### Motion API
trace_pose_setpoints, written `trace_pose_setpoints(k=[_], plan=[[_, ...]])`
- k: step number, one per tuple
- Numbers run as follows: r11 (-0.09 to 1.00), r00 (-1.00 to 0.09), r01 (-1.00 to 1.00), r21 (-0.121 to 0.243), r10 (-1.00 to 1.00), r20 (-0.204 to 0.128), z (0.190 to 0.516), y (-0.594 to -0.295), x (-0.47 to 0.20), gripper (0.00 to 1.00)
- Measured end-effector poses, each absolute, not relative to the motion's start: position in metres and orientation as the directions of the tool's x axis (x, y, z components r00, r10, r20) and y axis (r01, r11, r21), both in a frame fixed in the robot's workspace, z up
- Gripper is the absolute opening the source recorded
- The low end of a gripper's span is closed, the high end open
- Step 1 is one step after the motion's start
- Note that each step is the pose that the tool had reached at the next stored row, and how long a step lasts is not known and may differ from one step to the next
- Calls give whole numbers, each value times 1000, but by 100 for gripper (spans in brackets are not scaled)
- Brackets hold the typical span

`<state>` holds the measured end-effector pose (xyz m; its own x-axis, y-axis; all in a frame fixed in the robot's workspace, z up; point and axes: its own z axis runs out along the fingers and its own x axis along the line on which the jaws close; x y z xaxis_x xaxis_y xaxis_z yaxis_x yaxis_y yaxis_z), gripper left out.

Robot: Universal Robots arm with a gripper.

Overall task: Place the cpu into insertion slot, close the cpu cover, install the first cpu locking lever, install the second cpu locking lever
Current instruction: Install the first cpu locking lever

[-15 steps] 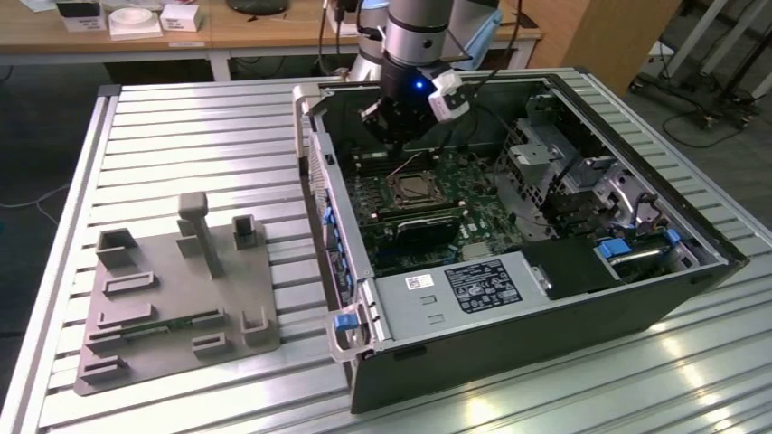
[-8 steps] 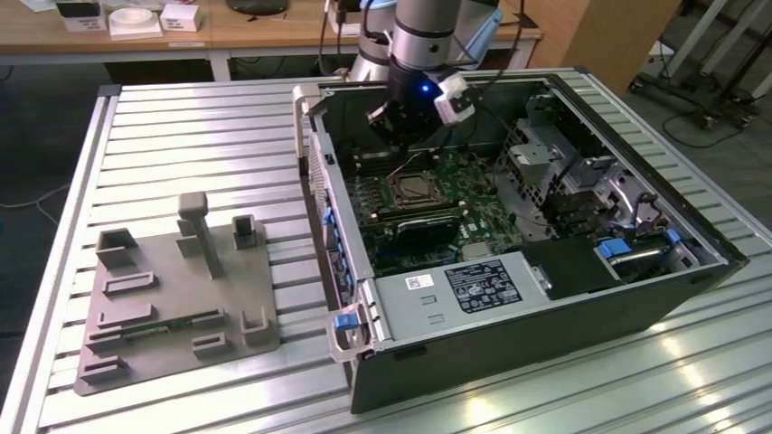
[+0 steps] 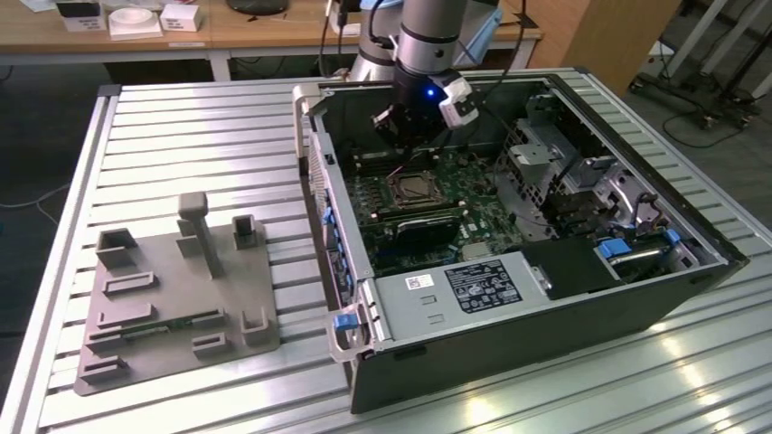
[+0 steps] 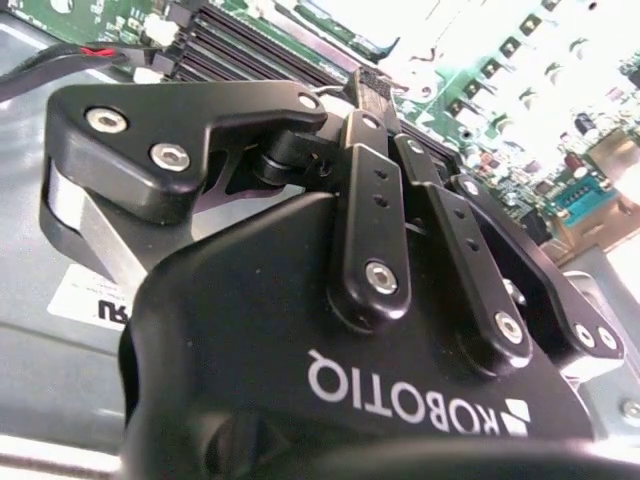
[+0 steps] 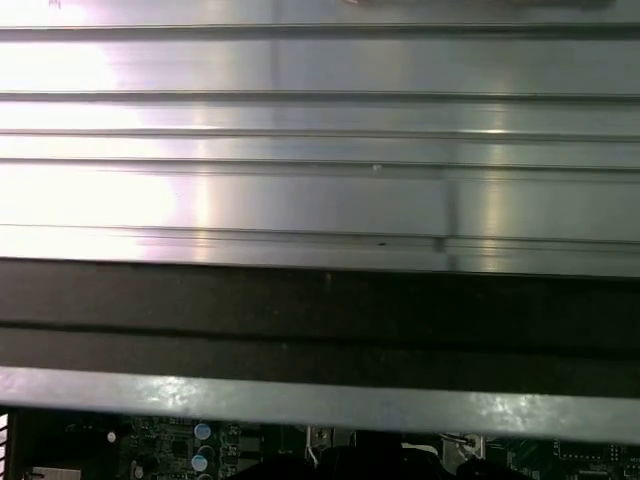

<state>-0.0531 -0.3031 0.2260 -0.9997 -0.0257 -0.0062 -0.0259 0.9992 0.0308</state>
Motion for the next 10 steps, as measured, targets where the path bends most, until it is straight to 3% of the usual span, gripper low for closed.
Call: trace_pose_setpoints(k=[10], plan=[[999,-1000,-26,31,-26,-6,219,-300,-44,10]])
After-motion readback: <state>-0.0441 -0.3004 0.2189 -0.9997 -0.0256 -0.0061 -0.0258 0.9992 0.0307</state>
